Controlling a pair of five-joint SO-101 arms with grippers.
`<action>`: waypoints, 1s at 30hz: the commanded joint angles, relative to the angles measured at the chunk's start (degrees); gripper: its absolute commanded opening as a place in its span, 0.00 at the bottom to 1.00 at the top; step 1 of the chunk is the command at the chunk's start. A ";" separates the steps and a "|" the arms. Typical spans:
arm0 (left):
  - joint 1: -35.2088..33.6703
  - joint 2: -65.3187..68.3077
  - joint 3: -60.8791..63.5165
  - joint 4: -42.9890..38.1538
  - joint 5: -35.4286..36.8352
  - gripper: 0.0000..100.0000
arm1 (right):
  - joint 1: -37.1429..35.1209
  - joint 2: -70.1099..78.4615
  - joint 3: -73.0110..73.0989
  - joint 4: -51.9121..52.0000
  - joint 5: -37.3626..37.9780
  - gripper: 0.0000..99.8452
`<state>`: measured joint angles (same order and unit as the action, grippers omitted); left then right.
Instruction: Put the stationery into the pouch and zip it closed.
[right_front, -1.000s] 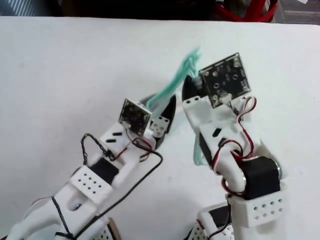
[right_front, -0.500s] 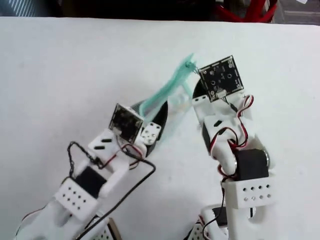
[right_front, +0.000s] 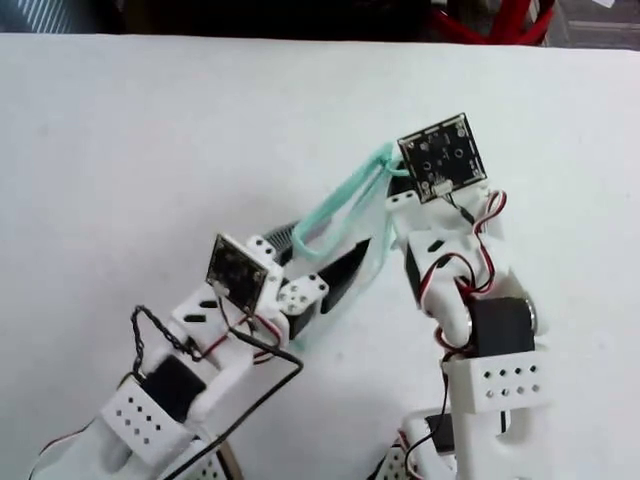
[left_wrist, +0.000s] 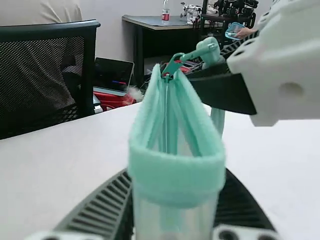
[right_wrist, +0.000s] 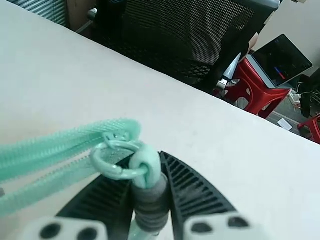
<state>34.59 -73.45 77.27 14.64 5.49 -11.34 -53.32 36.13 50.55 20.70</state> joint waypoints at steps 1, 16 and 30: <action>1.27 -1.19 0.00 -1.41 -0.53 0.18 | 0.57 -0.66 -0.79 -1.01 0.00 0.02; 1.71 -3.74 6.15 -0.44 -0.26 0.15 | 10.15 0.75 -0.70 -4.79 0.35 0.02; 7.08 -20.70 14.86 5.19 -0.88 0.16 | 18.51 13.49 -13.71 -0.84 -5.36 0.02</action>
<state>40.31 -93.14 89.67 22.73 5.14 5.10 -39.87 27.78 48.97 16.31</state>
